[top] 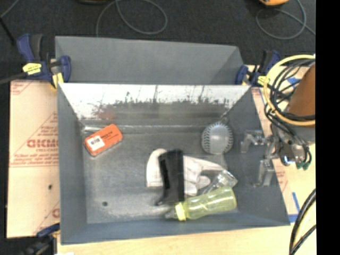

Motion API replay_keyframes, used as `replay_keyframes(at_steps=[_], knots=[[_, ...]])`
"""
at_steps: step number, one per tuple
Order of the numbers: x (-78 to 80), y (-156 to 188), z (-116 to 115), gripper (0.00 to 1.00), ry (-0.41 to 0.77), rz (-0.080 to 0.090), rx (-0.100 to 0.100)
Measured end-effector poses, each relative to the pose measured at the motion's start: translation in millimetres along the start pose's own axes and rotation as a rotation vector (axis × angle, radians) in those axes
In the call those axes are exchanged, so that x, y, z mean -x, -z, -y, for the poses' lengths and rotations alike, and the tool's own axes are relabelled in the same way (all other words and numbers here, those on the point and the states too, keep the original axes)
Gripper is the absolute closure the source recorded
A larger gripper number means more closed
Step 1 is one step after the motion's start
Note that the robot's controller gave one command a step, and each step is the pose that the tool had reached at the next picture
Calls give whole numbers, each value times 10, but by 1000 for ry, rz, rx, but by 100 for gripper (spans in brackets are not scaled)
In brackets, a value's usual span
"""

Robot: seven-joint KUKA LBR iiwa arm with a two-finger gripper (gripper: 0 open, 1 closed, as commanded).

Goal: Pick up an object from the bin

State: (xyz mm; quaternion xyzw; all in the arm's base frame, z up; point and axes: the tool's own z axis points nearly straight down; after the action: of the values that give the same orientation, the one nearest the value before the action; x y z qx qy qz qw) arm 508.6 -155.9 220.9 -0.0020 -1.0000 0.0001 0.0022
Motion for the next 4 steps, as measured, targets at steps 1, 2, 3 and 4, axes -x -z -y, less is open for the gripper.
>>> replay_keyframes(at_steps=[1,2,3,4], knots=[[16,46,-7,0,4,8,-2],[35,-86,-70,0,57,13,-4],[-118,-527,-308,0,339,10,-4],[-159,-864,-593,0,627,11,-8]])
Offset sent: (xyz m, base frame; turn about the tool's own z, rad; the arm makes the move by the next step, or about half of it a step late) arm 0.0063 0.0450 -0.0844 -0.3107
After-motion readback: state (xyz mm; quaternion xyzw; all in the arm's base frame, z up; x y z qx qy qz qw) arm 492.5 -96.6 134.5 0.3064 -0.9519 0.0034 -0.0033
